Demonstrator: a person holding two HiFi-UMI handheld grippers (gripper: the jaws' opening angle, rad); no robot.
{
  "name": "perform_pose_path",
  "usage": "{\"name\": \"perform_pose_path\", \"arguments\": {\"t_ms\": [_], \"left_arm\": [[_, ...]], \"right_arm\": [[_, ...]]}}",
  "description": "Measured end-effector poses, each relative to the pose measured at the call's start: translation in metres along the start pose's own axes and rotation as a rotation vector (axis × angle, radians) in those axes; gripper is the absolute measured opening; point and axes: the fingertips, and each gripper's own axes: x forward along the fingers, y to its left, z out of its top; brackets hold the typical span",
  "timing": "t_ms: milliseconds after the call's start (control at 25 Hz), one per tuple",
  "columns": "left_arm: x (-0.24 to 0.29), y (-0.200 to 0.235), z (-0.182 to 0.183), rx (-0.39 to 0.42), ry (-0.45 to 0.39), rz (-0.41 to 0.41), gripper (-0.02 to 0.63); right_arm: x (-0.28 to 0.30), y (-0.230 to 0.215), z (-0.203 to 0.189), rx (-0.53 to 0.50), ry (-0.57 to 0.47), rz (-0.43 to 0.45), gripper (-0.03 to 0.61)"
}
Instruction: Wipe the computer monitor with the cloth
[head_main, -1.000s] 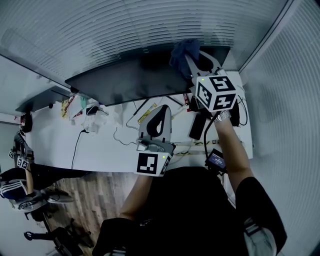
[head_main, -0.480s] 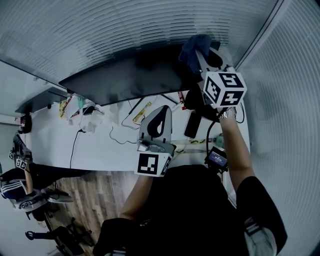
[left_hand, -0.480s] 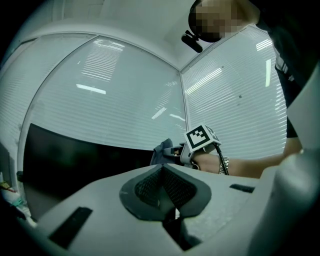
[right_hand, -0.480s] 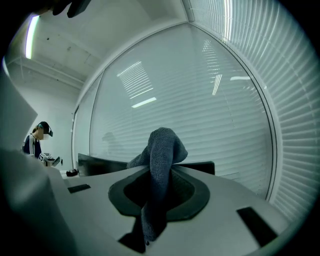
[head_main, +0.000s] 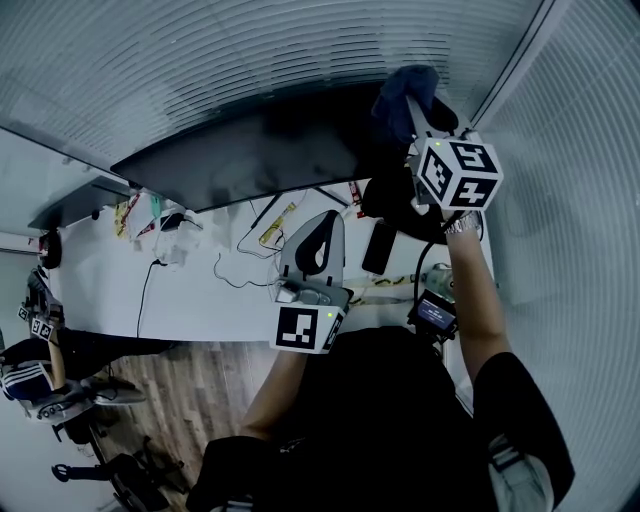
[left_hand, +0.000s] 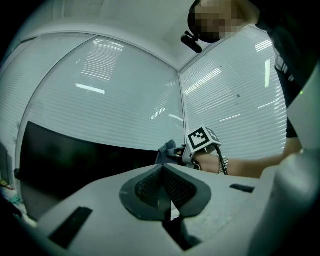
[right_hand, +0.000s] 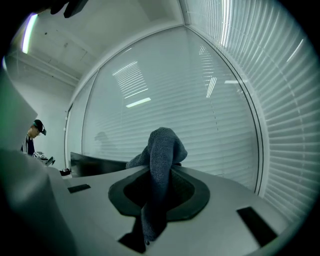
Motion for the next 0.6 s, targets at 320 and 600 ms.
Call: {"name": "perform_pose_path", "arguments": {"t_ms": [320,600], "left_arm": [[0.001,-0.003,-0.006,-0.009,0.006,-0.005,0.006],[0.000,-0.008,-0.011,-0.015,0.012,-0.012,0.006]], "right_arm": [[-0.006,-0.026,-0.008,0.014,0.004,-0.059,0.066],[-0.009,-0.034,-0.017,0.029,0.010,-0.080,0.066]]}}
